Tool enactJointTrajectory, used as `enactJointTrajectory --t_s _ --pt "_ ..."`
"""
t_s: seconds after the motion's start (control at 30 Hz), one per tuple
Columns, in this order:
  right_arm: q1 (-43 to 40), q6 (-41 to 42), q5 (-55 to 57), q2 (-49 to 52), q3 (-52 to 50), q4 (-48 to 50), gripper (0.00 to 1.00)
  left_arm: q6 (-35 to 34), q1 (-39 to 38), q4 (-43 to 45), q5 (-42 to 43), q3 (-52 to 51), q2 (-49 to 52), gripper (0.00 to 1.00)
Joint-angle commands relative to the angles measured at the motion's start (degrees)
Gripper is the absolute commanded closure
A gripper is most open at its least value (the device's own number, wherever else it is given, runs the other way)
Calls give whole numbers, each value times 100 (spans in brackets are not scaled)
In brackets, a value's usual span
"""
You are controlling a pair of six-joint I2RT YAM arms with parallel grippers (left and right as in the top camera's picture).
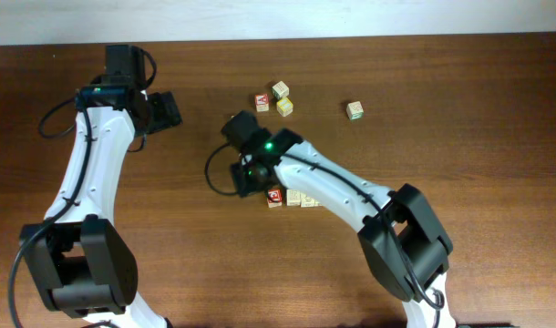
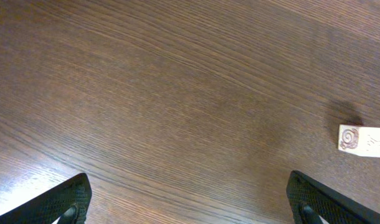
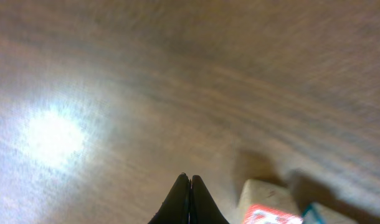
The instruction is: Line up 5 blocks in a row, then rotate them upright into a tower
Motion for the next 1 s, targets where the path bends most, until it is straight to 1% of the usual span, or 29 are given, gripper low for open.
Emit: enactJointTrajectory --t_s 0.0,0.2,0.67,0.8,0.97 --pt "175 184 365 22 -85 -57 96 -79 68 -26 22 50 61 1" --pt "173 352 496 22 -326 -160 96 -79 63 -72 24 50 61 1" --pt "136 686 629 203 -352 -223 96 -79 61 -122 24 50 61 1" --pt "44 1073 809 203 -361 -315 96 -79 61 -157 24 50 61 1" --pt "22 1156 896 203 -361 -334 96 -79 61 -157 24 50 61 1"
